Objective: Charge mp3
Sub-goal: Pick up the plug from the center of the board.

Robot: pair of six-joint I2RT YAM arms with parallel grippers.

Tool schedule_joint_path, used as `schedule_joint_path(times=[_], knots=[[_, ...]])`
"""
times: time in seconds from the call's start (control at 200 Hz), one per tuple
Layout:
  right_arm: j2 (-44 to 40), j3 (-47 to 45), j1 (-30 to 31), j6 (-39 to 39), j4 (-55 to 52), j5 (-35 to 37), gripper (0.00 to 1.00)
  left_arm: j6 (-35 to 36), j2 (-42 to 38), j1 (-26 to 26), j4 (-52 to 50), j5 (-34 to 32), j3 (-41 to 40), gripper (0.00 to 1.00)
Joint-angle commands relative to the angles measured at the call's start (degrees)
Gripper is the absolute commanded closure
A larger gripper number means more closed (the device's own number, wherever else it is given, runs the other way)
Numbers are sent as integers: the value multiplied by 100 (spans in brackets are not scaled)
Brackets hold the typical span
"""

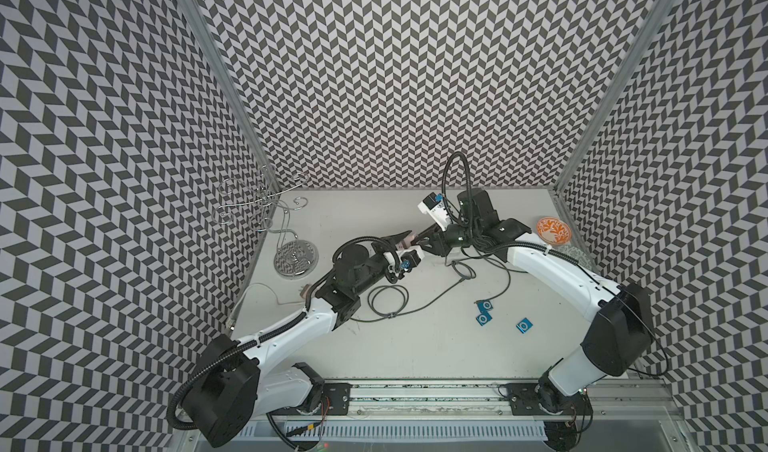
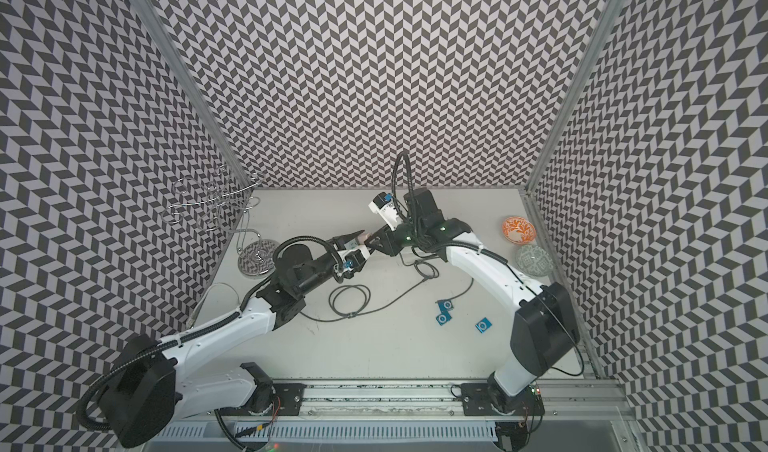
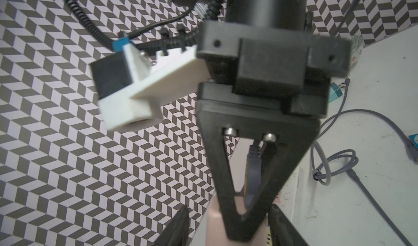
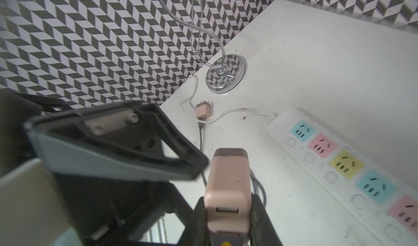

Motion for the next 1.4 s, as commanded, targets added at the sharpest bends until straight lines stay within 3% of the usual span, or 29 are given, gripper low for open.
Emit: schedule_joint_path(times=[0.0,0.406,0.711,0.861,1.001,1.157,1.392], knots=[[-301,-95,-274,-408,495,173,94,-359,-415,257,49,374,25,39],[-380,25,-628,-805,358,-219,93,-290,-571,823,-393,882,-146,37],[-301,284,-616,-1249,-329,-628,90,79,-25,520,-379,1186,85,36],[-392,298,-620,-1833,-429,-92,90,-277,218,576,-380,1193,337,37],[-351,387,-622,-2673,-312,734,90,-1138,222,1079,-372,1453,439,36],[-102,521,-622,-3686,-222,1418,94,-1869,160,1389,-64,1008,353,35],[479,594,-617,-5325,-418,2022,98,-2328,193,1624,-11,102,323,35]])
